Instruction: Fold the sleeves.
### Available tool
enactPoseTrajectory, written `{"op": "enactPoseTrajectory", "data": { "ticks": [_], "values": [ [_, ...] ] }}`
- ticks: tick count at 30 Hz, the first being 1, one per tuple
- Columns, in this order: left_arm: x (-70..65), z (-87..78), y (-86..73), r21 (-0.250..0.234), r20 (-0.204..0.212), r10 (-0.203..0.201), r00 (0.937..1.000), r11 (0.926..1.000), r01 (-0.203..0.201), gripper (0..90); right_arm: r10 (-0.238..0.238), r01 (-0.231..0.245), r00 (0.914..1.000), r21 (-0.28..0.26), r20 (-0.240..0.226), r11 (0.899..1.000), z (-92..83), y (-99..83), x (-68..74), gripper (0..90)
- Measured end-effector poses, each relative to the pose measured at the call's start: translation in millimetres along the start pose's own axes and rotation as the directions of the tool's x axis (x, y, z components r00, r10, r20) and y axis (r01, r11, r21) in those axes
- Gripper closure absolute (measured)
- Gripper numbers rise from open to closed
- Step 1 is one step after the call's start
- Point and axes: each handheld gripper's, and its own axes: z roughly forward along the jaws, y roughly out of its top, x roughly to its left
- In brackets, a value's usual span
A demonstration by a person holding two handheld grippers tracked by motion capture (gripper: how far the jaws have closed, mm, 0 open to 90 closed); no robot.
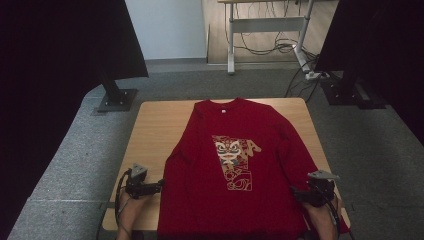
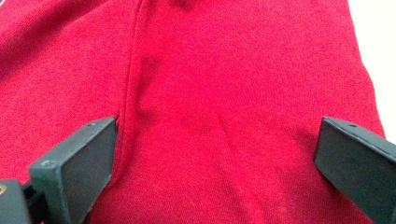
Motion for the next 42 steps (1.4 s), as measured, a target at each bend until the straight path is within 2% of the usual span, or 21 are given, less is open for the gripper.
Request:
{"op": "enactPoseTrajectory", "data": {
  "ticks": [3, 4, 5, 6, 8, 14, 15, 19, 22, 25, 26, 31, 32, 39, 40, 42],
  "values": [
    [-1.8, 0.3, 0.3, 0.001, -0.007, 0.013, 0.9999, 0.9999, -0.013, 12.9, 0.002, -0.002, 1.0000, -0.002, -0.004, 1.000, -0.6, -0.3, -0.3, 0.9],
    [-1.8, 0.3, 0.3, 0.001, -0.007, 0.013, 0.9999, 0.9999, -0.013, 12.9, 0.023, -0.024, 0.9997, -0.007, -0.012, 1.000, -2.4, -0.6, -1.8, 0.9],
    [-0.6, 0.7, 0.4, 0.007, -0.002, 0.002, 1.0000, 1.0000, -0.002, 12.9, 0.023, -0.024, 0.9997, -0.007, -0.012, 1.000, -2.4, -0.6, -1.8, 2.0],
    [-0.6, 0.7, 0.4, 0.007, -0.002, 0.003, 1.0000, 1.0000, -0.003, 12.4, 0.042, -0.042, 0.9988, -0.005, -0.023, 0.999, -4.4, 1.1, -2.6, 4.0],
    [-0.6, 0.8, 0.4, 0.007, -0.003, 0.002, 1.0000, 1.0000, -0.002, 12.3, 0.051, -0.051, 0.9983, -0.004, -0.030, 0.999, -4.4, 1.8, -2.7, 3.9],
    [-0.1, 1.8, 0.8, 0.017, -0.019, -0.015, 0.9997, 0.9997, 0.015, 8.9, 0.056, -0.056, 0.9972, 0.002, -0.050, 0.998, -3.3, 6.8, -3.8, 4.2],
    [-0.1, 2.0, 0.8, 0.020, -0.020, -0.014, 0.9997, 0.9997, 0.014, 6.7, 0.049, -0.050, 0.9978, -0.016, -0.045, 0.999, -4.6, 12.1, -6.7, 5.5],
    [-0.1, 2.0, 0.8, 0.021, -0.021, -0.015, 0.9997, 0.9997, 0.015, 5.8, 0.052, -0.053, 0.9977, -0.025, -0.043, 0.998, -5.4, 14.0, -8.3, 6.0],
    [-0.3, 2.0, 0.7, 0.021, -0.025, -0.017, 0.9995, 0.9996, 0.018, 5.7, 0.045, -0.046, 0.9988, -0.049, -0.018, 0.998, -7.7, 25.4, -21.4, 10.5],
    [-0.5, 1.9, 0.6, 0.022, -0.027, -0.019, 0.9995, 0.9996, 0.020, 5.6, 0.050, -0.051, 0.9986, -0.068, -0.017, 0.996, -6.9, 29.1, -26.2, 10.5],
    [-1.4, 1.7, 0.4, 0.023, -0.038, -0.029, 0.9989, 0.9993, 0.030, 5.1, 0.054, -0.055, 0.9985, -0.077, -0.006, 0.996, -4.0, 34.5, -32.7, 12.2],
    [-1.3, 1.7, 0.4, 0.023, -0.038, -0.029, 0.9989, 0.9993, 0.030, 5.1, 0.056, -0.057, 0.9984, -0.079, -0.004, 0.995, -3.0, 36.3, -34.6, 12.7],
    [-1.4, 1.7, 0.4, 0.023, -0.038, -0.029, 0.9989, 0.9993, 0.030, 5.1, 0.034, -0.034, 0.9994, -0.069, -0.004, 0.997, 5.0, 44.7, -42.6, 15.2],
    [-1.3, 1.8, 0.5, 0.022, -0.035, -0.026, 0.9991, 0.9994, 0.026, 5.4, 0.033, -0.033, 0.9994, -0.067, 0.003, 0.997, 10.3, 50.0, -46.9, 15.1],
    [-1.3, 1.8, 0.5, 0.022, -0.035, -0.025, 0.9991, 0.9994, 0.026, 5.4, 0.037, -0.035, 0.9992, -0.079, 0.015, 0.996, 20.1, 59.8, -53.0, 14.7],
    [-1.3, 1.8, 0.5, 0.022, -0.035, -0.025, 0.9991, 0.9994, 0.026, 5.4, 0.039, -0.038, 0.9991, -0.078, 0.019, 0.996, 21.0, 60.7, -53.6, 14.7]
  ]
}}
